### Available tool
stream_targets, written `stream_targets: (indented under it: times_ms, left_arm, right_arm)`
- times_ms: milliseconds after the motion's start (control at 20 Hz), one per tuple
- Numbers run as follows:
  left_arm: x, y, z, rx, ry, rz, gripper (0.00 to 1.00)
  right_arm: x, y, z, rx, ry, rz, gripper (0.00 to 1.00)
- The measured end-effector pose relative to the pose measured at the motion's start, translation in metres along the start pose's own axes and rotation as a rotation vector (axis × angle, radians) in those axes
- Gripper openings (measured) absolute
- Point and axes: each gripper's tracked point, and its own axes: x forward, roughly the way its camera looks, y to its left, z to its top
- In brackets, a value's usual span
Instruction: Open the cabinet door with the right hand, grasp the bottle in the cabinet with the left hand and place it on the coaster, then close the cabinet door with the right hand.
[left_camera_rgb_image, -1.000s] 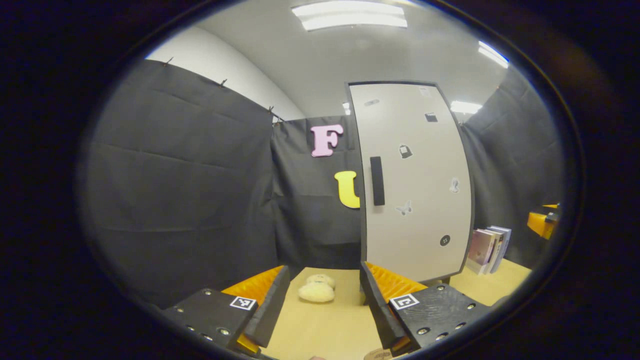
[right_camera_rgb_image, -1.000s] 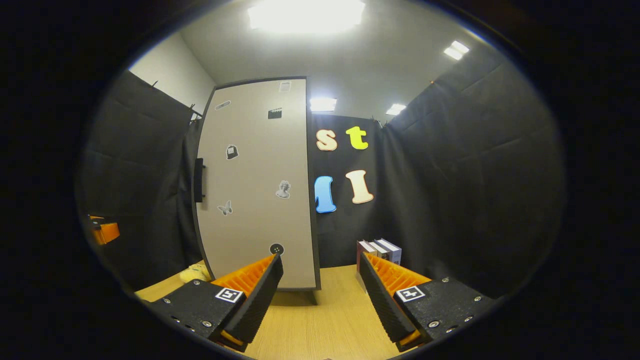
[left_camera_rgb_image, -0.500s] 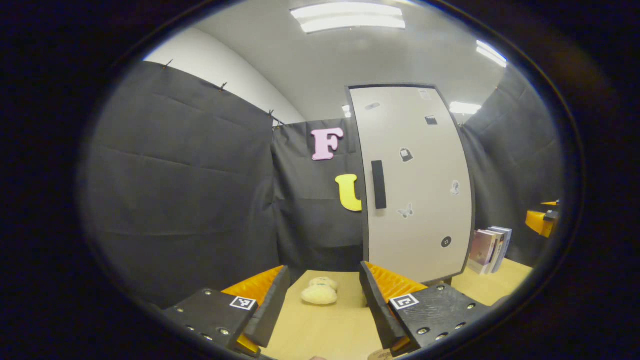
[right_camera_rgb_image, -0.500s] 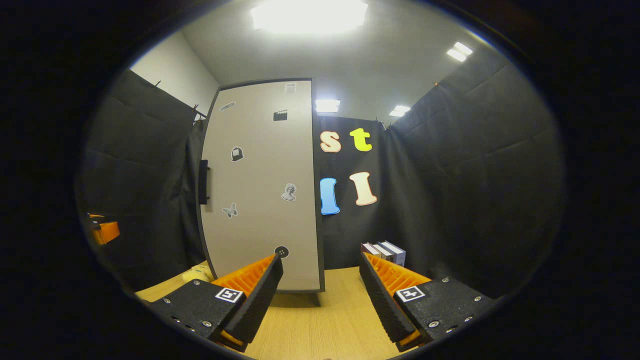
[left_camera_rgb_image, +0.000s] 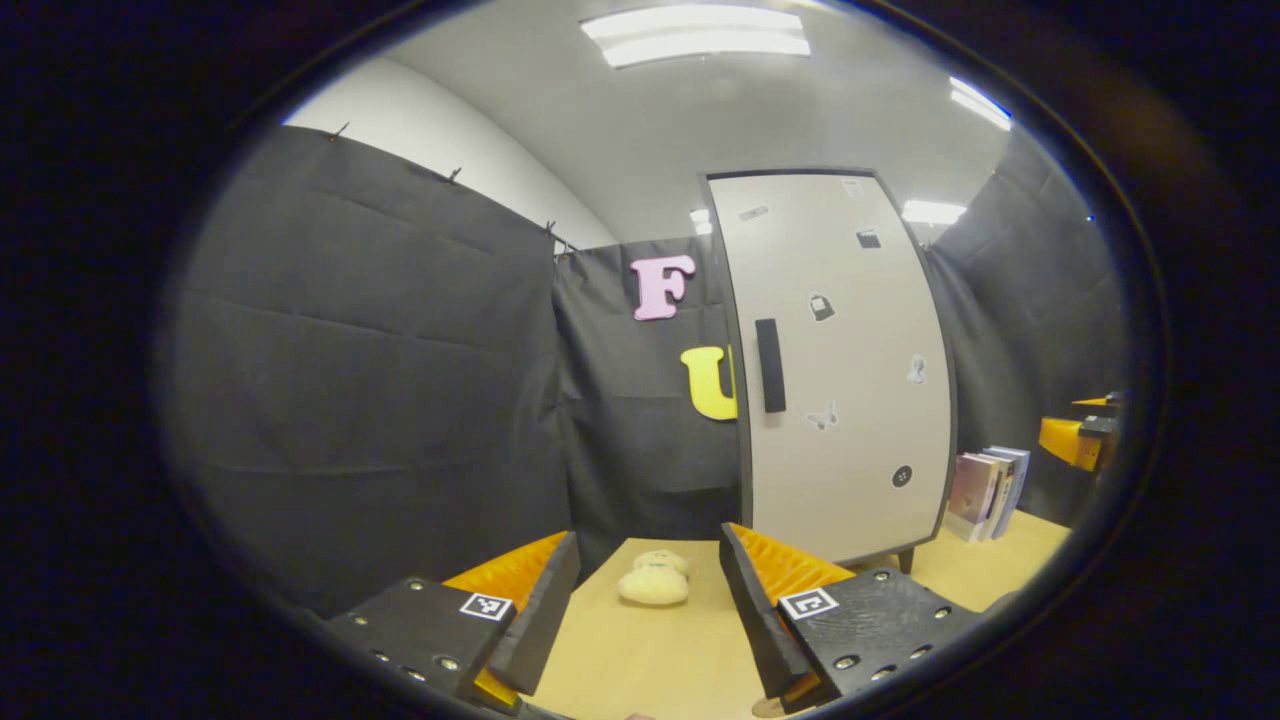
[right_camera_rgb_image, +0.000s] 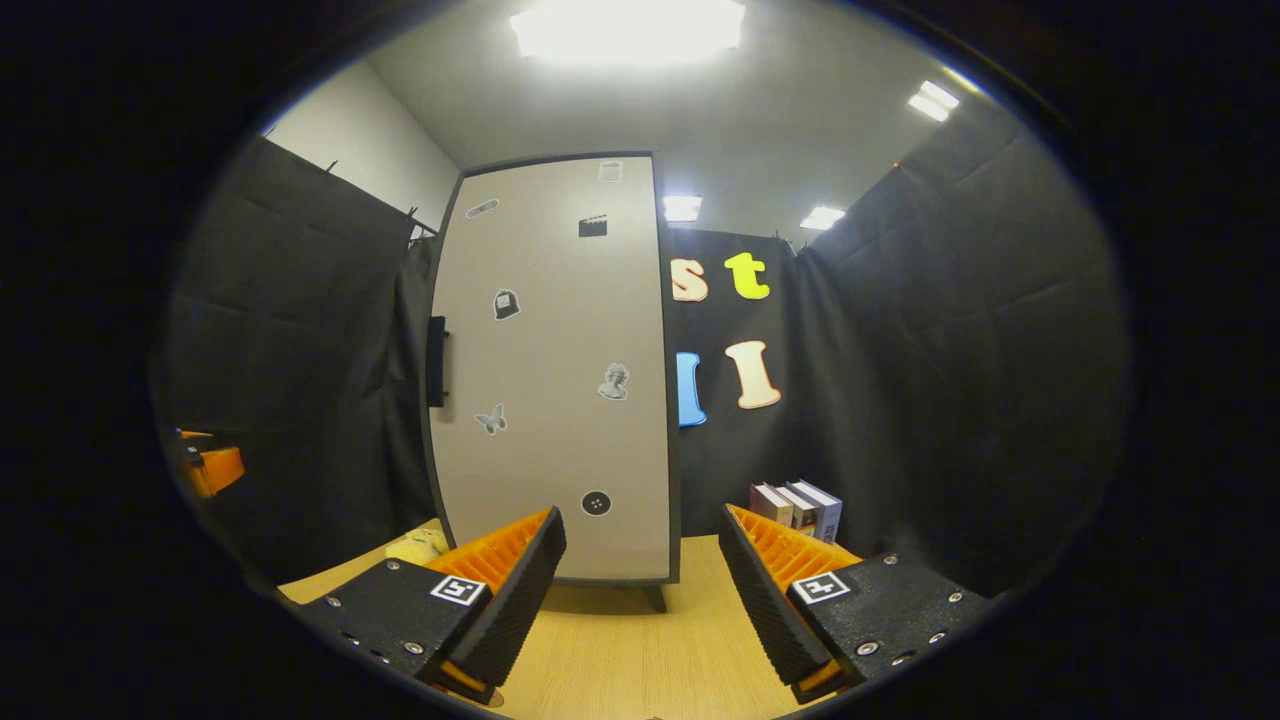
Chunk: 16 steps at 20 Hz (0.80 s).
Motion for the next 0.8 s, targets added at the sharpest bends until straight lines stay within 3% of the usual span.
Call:
stream_targets:
  times_ms: [150,200,450,550,650,700,800]
  left_arm:
    - [-0.011,0.02,-0.002,0.009,0.001,0.032,0.81]
    - [-0.014,0.027,-0.002,0.012,0.001,0.045,0.85]
    - [-0.025,0.064,-0.007,0.025,0.006,0.11,0.77]
    - [-0.03,0.079,-0.01,0.03,0.012,0.136,0.81]
    - [-0.036,0.093,-0.013,0.028,0.015,0.162,0.77]
    - [-0.039,0.1,-0.014,0.025,0.017,0.174,0.85]
    - [-0.042,0.112,-0.02,0.021,0.027,0.194,0.81]
  right_arm:
    - [0.01,0.024,0.004,0.007,-0.004,0.051,0.95]
    - [0.014,0.034,0.008,0.011,-0.006,0.073,0.95]
    - [0.044,0.076,0.029,0.014,-0.047,0.141,0.95]
    - [0.058,0.092,0.036,0.018,-0.054,0.164,0.95]
    - [0.071,0.108,0.046,0.018,-0.071,0.187,0.95]
    - [0.076,0.118,0.052,0.019,-0.078,0.2,0.95]
    - [0.09,0.136,0.061,0.024,-0.095,0.22,0.95]
